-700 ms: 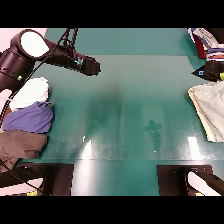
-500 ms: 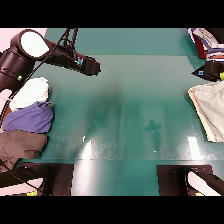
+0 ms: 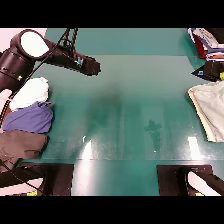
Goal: Fold the shirts.
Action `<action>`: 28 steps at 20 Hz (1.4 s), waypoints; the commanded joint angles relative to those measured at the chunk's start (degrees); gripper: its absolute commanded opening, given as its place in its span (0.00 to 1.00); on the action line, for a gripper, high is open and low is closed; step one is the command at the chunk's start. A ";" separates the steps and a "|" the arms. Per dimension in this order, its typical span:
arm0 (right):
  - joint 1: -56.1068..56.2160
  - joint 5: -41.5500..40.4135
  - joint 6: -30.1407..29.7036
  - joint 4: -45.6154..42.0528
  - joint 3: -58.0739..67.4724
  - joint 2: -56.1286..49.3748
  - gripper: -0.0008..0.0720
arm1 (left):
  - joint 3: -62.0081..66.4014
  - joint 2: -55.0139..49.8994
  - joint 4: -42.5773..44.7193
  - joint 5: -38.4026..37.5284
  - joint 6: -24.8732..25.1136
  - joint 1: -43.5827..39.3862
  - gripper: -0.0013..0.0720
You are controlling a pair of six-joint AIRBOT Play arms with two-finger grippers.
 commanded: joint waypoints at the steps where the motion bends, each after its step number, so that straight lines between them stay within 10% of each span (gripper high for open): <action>1: 0.04 -0.02 0.02 0.00 0.07 -0.02 0.03 | 0.02 0.04 1.07 2.08 1.55 0.04 0.05; 2: 0.04 0.00 0.02 0.02 0.07 -0.02 0.03 | 0.04 0.11 5.42 2.23 2.21 0.28 0.07; 4: 0.04 0.00 0.02 0.09 0.07 -0.02 0.03 | 0.04 0.11 18.82 0.13 -1.29 1.46 0.83; 5: 0.04 0.04 0.02 0.11 0.07 -0.02 0.03 | 0.04 0.11 26.40 -2.19 -4.02 2.69 0.88; 9: 0.04 -0.02 0.04 0.09 0.07 -0.02 0.03 | -0.33 0.09 42.91 -8.76 -7.17 12.48 0.88; 18: 0.04 -0.04 0.04 0.09 0.07 -0.02 0.03 | -19.23 -0.02 40.94 2.93 -12.74 33.88 0.88; 28: 0.04 0.00 0.04 0.11 0.07 -0.02 0.03 | -23.34 -4.11 39.78 9.29 -15.30 35.63 0.84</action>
